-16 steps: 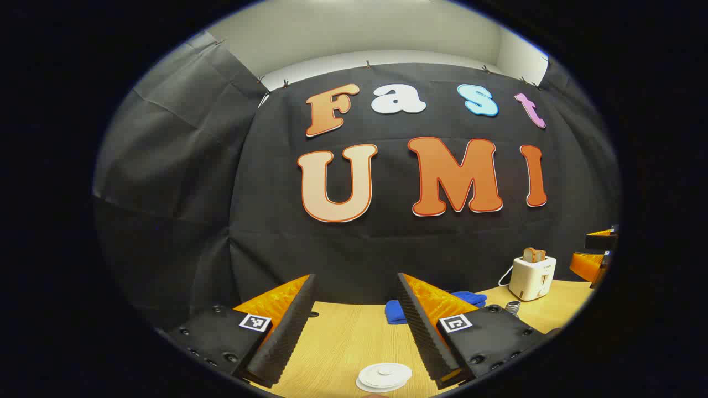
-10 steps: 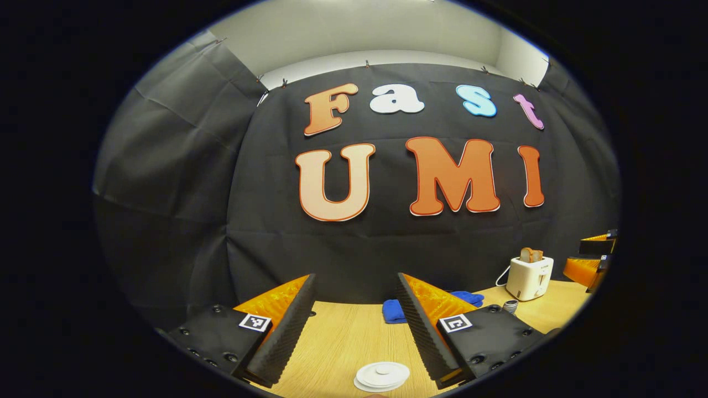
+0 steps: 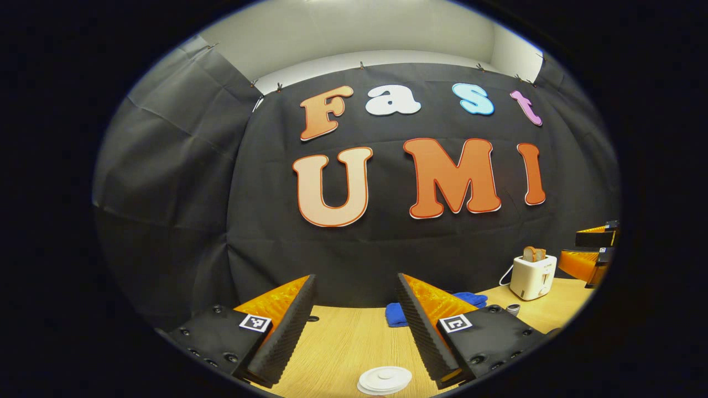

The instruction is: Open the teacup lid with one hand, grasp the water bottle and pour water into the teacup with the other hand; after pouring, place the water bottle on the coaster and then close the teacup lid.

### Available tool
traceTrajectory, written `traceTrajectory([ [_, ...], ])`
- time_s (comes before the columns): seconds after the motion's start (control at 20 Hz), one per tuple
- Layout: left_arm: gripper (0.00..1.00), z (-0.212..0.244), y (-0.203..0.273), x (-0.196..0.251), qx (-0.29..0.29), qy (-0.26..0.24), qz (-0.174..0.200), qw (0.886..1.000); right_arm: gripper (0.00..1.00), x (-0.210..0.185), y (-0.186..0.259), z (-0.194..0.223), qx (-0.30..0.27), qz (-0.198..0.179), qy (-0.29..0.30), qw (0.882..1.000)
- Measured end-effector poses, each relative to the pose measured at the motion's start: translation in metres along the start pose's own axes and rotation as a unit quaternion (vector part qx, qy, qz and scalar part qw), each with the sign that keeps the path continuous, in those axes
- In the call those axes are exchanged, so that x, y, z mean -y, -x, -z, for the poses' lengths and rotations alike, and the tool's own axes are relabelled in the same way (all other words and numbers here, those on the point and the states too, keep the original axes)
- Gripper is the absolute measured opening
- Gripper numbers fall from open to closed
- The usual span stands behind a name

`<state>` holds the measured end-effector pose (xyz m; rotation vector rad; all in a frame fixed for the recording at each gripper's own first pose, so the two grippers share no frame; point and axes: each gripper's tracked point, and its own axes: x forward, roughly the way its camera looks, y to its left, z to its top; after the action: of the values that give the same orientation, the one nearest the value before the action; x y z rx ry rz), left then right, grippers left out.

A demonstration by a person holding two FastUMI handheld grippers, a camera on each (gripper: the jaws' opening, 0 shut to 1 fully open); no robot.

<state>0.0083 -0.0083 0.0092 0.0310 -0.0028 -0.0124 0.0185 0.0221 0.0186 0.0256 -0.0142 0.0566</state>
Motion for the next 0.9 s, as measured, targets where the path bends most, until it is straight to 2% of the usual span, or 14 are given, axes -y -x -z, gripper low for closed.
traceTrajectory([
  [0.35,0.94,0.039,-0.003,0.019,-0.045,0.023,0.047,0.998,0.98,-0.018,0.001,0.025,-0.025,-0.026,-0.007,0.999],
  [0.9,0.96,0.131,0.008,0.034,-0.127,-0.008,0.069,0.989,0.98,-0.049,-0.002,0.092,-0.089,-0.062,-0.019,0.994],
])
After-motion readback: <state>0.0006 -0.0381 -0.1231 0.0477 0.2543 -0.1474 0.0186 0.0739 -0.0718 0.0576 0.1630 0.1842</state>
